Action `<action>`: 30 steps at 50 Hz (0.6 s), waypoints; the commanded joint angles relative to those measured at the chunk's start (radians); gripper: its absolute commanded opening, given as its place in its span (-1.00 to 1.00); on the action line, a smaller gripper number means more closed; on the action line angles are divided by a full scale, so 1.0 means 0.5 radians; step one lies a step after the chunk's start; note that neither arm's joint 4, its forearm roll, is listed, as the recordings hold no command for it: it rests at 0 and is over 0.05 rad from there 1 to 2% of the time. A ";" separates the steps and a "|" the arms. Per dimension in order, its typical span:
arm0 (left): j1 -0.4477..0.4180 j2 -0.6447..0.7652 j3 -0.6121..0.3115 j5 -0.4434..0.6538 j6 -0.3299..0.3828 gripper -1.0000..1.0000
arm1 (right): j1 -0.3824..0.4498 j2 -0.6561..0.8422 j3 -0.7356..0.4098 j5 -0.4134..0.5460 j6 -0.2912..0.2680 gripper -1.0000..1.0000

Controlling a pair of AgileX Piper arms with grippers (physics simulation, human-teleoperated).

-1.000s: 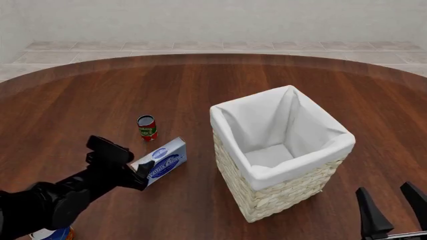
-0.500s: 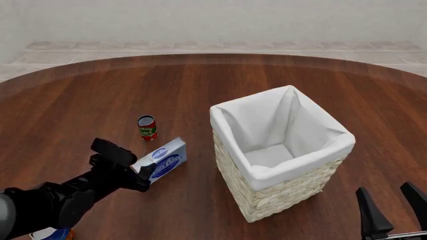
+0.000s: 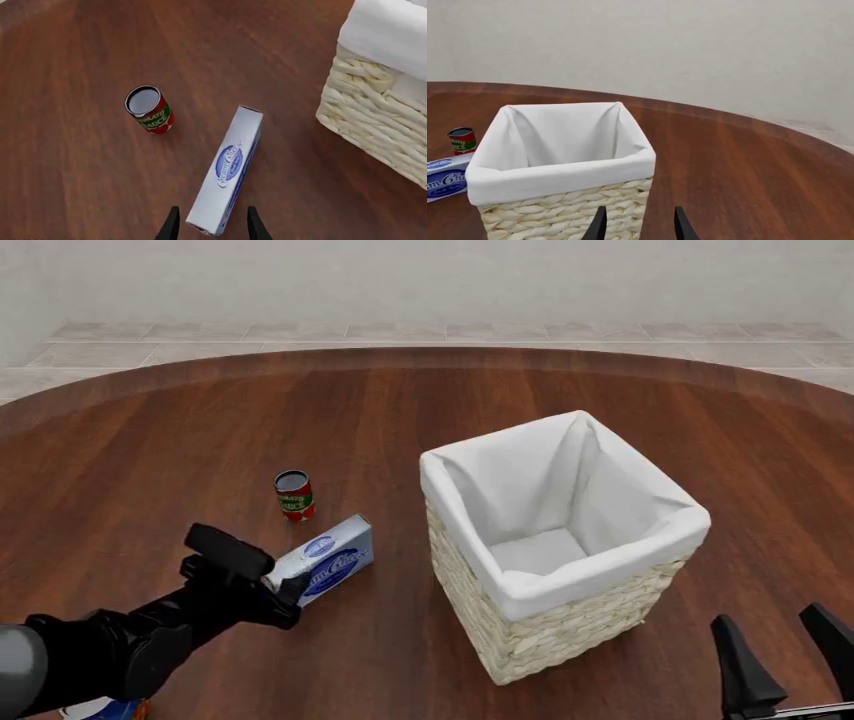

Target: Pick up the cream cheese box, and put it in the basket.

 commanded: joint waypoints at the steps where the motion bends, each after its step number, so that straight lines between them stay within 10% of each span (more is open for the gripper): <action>1: 0.013 0.050 0.027 -0.056 0.000 1.00 | 0.001 -0.002 0.000 0.002 0.000 1.00; 30: 0.041 0.156 0.054 -0.157 0.008 1.00 | 0.004 -0.002 0.000 0.002 -0.002 1.00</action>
